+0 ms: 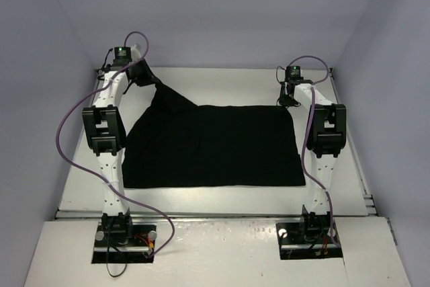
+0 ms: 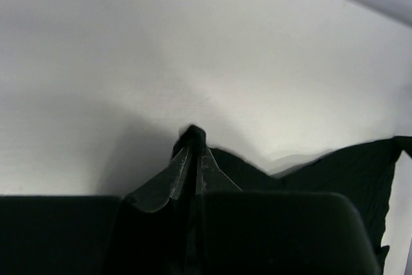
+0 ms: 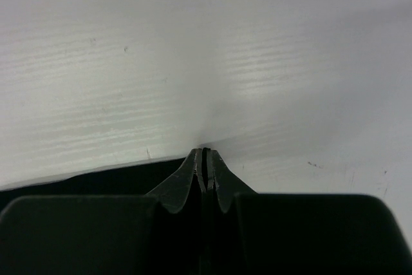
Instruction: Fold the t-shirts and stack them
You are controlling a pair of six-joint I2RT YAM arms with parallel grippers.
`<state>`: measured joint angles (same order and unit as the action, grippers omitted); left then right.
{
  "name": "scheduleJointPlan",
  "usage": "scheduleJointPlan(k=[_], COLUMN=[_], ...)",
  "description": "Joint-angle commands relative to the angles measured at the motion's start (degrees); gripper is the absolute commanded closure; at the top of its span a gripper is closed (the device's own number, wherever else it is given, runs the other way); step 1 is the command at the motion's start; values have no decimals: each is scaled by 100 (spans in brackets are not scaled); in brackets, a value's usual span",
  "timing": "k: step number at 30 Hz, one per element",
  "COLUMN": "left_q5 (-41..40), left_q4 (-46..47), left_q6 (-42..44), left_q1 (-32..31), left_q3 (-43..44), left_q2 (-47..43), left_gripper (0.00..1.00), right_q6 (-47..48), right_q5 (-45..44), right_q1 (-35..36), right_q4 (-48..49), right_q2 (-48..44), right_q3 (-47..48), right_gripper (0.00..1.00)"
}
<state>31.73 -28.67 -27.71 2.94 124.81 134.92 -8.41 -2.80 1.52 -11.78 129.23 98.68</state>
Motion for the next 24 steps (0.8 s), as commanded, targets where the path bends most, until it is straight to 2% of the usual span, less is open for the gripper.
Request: scheduleJointPlan(k=[1,3,5,9,18,24], left_q5=[101,167,191,158,63,97], left_q4=[-64,-129,-130,-138,-147,-128], left_q6=[-227,-366,-418,-752,-1385,-1781], left_q1=[14,11,-1,5,-33,-39], left_q3=[1112,1307,1142,201,-2513,-3492], left_q2=[-34,-52,-270,-913,-2814,-3735], left_gripper=[100,100,100,100,100,100], right_q6=[163,143,121,32,-408,-770], right_q5=[-293,-312,-357,-458,-665,-668], right_q1=[-47,-55,-55,-55,-40,2], right_q4=[17,12,18,18,11,10], right_q2=[-105,-200,-330,-776,-1894,-2499], right_q3=[528,625,542,161,-1078,-1992], right_gripper=[100,100,100,100,100,100])
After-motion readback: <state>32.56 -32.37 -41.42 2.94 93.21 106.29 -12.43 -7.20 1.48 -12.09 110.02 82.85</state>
